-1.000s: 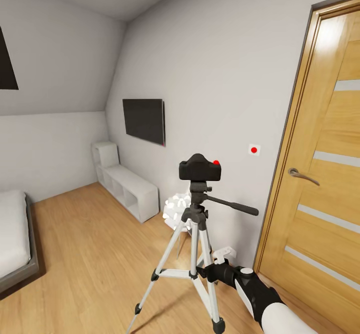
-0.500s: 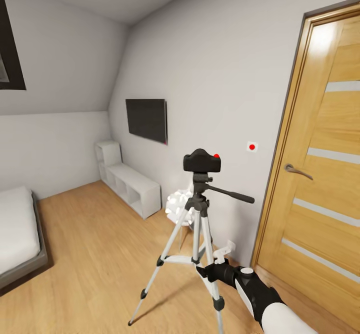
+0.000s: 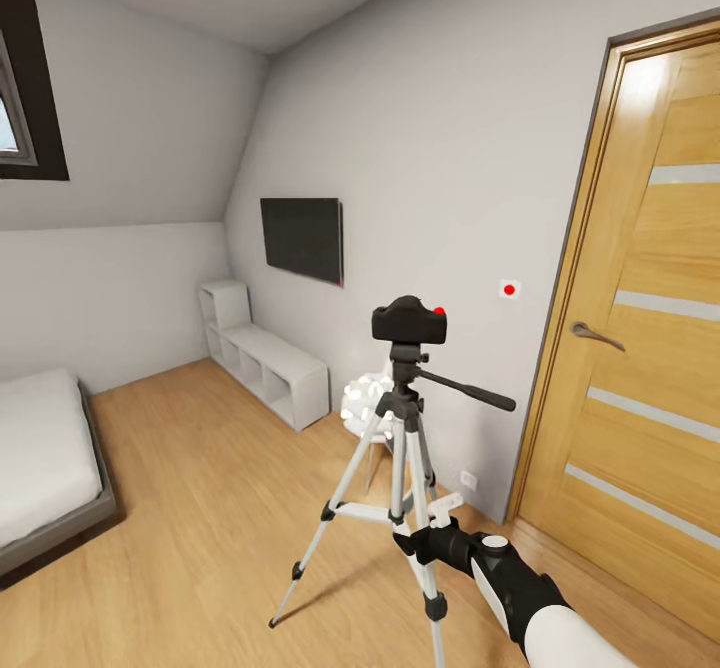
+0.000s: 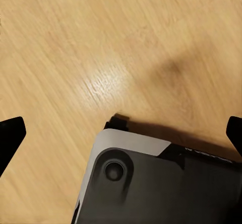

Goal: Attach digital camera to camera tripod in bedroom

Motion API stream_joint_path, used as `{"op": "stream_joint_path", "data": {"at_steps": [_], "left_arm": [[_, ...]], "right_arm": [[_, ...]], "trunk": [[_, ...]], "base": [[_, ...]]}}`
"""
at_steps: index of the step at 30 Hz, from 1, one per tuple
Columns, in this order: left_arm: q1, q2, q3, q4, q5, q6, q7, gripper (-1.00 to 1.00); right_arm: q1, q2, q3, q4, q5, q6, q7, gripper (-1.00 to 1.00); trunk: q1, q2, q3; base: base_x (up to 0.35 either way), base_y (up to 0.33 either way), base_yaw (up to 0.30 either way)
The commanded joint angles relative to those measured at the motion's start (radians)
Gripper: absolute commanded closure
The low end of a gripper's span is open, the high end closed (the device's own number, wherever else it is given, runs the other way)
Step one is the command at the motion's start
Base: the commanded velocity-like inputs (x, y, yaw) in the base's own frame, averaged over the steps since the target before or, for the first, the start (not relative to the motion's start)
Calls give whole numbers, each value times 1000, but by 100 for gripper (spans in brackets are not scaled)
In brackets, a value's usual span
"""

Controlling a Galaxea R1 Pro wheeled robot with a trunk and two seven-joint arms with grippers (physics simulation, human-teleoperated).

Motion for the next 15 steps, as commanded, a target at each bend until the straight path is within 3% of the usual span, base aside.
{"op": "stream_joint_path", "data": {"at_steps": [1, 9, 15], "left_arm": [[0, 0, -8, 0, 8, 1, 2, -100], [0, 0, -8, 0, 8, 1, 2, -100], [0, 0, -8, 0, 8, 2, 2, -100]], "right_arm": [[0, 0, -8, -2, 5, 7, 8, -100], [0, -17, -8, -2, 5, 8, 3, -100], [0, -69, -9, -1, 4, 11, 3, -100]], "trunk": [[0, -1, 0], [0, -1, 0], [0, -1, 0]], "base": [[-32, 27, 0], [-11, 10, 0], [-2, 1, 0]]}}
